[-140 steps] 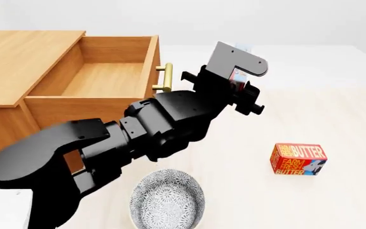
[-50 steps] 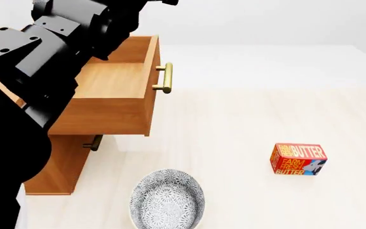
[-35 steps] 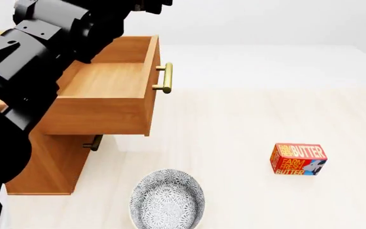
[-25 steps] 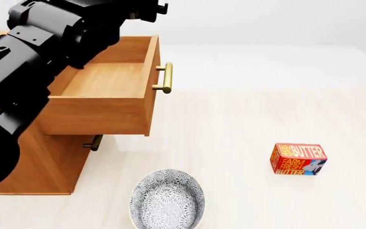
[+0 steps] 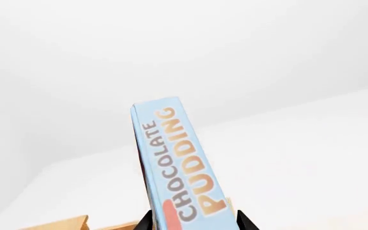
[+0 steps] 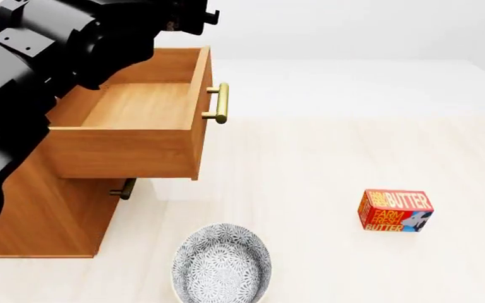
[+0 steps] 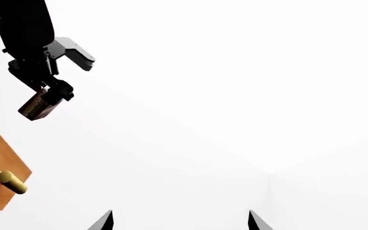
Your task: Put the chocolate pudding in the top drawer of the cabinet and close it.
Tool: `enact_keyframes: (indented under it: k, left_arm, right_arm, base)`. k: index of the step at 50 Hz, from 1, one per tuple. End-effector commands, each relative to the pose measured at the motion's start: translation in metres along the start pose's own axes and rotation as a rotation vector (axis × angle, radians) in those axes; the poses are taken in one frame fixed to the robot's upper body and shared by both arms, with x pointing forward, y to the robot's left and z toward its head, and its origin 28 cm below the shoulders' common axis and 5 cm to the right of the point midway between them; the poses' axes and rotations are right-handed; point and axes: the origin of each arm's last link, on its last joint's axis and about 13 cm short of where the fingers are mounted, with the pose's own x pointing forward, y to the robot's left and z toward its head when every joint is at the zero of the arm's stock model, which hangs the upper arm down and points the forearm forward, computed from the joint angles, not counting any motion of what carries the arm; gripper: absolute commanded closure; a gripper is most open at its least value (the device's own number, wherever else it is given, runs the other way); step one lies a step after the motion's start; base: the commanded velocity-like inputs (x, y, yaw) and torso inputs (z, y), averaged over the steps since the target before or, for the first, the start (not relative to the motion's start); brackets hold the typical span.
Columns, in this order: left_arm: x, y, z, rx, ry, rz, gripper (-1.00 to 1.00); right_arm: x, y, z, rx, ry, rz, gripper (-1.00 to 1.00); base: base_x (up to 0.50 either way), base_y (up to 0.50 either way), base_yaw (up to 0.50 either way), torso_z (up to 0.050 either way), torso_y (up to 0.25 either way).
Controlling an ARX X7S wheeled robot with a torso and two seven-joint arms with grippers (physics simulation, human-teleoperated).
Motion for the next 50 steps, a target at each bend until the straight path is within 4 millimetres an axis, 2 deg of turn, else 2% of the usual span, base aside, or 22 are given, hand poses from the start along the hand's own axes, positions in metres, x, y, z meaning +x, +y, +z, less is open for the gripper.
enact_keyframes:
  k: [1,10,18,19,20,21,22,23,27,39,50]
  left_arm:
    - [-0.002,0.001,0.000,0.004,0.023,0.019,1.00]
    - [-0.002,0.001,-0.004,0.014,0.056,0.013,1.00]
    - [-0.002,0.000,-0.006,0.010,0.076,0.008,1.00]
    - [-0.007,0.004,-0.012,0.006,0.076,0.006,1.00]
    - [-0.017,0.024,-0.028,-0.015,0.089,0.061,1.00]
    - [-0.029,0.032,-0.043,-0.015,0.092,0.059,1.00]
    - [-0.042,0.027,-0.051,0.002,0.081,0.002,1.00]
    - [-0.048,0.030,-0.058,0.002,0.083,0.000,1.00]
    - [-0.059,0.034,-0.071,0.008,0.088,-0.006,1.00]
    - [-0.077,0.036,-0.083,0.007,0.095,-0.016,1.00]
    - [-0.074,0.032,-0.083,0.000,0.087,-0.035,1.00]
  right_arm:
    - [0.000,-0.006,0.011,0.009,0.015,0.006,-1.00]
    - [0.012,0.010,-0.001,0.010,0.027,0.018,-1.00]
    - [0.011,0.010,-0.002,0.012,0.026,0.011,-1.00]
    - [0.011,0.010,-0.001,0.012,0.025,0.010,-1.00]
    - [0.011,0.010,-0.002,0.012,0.025,0.009,-1.00]
    - [0.011,0.010,-0.002,0.012,0.024,0.008,-1.00]
    - [0.011,0.010,-0.002,0.012,0.024,0.007,-1.00]
    - [0.010,0.010,-0.001,0.012,0.024,0.006,-1.00]
    - [0.009,0.009,-0.001,0.012,0.024,0.004,-1.00]
    - [0.007,0.008,-0.001,0.014,0.027,0.004,-1.00]
    - [0.000,0.002,0.004,0.018,0.026,0.004,-1.00]
  base:
    - [0.00,0.00,0.00,0.000,0.000]
    - [0.00,0.00,0.00,0.000,0.000]
    - [0.00,0.00,0.00,0.000,0.000]
    - [0.00,0.00,0.00,0.000,0.000]
    - [0.00,0.00,0.00,0.000,0.000]
    - [0.00,0.00,0.00,0.000,0.000]
    - [0.00,0.00,0.00,0.000,0.000]
    - [0.00,0.00,0.00,0.000,0.000]
    - [0.00,0.00,0.00,0.000,0.000]
    - [0.00,0.00,0.00,0.000,0.000]
    - [0.00,0.00,0.00,0.000,0.000]
